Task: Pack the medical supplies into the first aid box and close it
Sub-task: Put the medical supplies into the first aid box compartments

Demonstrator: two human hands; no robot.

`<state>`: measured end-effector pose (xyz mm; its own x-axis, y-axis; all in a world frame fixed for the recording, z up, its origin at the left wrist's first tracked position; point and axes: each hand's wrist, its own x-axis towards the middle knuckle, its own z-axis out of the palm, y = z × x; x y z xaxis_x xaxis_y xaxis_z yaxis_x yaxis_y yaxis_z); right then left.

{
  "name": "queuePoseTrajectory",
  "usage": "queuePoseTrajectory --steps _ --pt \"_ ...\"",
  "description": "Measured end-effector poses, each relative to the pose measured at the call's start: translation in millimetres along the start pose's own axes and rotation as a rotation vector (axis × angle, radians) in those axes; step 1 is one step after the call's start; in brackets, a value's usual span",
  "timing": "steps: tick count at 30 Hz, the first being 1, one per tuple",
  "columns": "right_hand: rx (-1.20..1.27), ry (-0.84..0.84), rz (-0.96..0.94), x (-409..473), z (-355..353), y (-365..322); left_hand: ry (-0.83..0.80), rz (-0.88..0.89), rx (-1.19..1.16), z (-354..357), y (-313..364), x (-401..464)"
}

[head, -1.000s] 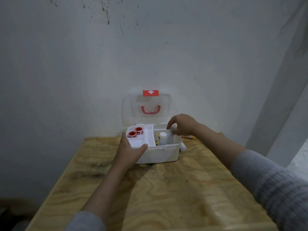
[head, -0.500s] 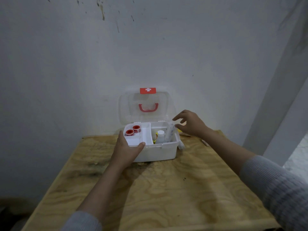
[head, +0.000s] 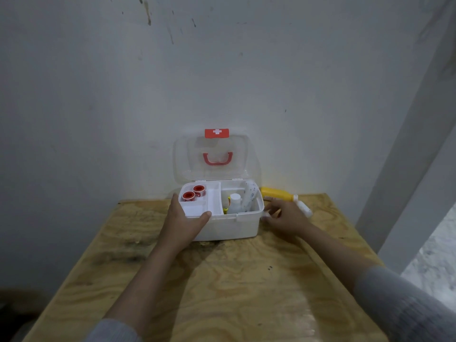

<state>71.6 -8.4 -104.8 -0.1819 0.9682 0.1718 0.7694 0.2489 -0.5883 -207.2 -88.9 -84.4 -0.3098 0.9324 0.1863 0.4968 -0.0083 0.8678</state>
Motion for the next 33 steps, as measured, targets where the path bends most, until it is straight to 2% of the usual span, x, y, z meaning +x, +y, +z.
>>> queuePoseTrajectory --steps 6,13,17,20,24,30,33 --pt "0.030 0.301 -0.053 -15 31 7 0.002 0.000 0.000 0 0 -1" --pt "0.326 0.565 0.032 -37 7 -3 0.009 -0.015 0.009 2 -1 0" --pt "0.434 0.706 -0.134 -46 -23 -34 0.012 -0.014 0.018 3 -4 2" --pt "0.431 0.662 -0.289 -50 -33 -74 0.011 -0.015 0.000 3 -5 2" --pt "0.219 0.434 -0.521 -45 -36 -122 0.015 -0.016 -0.015 2 -3 1" --pt "-0.208 0.058 -0.503 -16 -21 -157 0.012 -0.019 -0.009 2 0 0" --pt "-0.372 0.022 -0.498 -10 -6 -162 0.004 -0.012 -0.014 2 -2 1"
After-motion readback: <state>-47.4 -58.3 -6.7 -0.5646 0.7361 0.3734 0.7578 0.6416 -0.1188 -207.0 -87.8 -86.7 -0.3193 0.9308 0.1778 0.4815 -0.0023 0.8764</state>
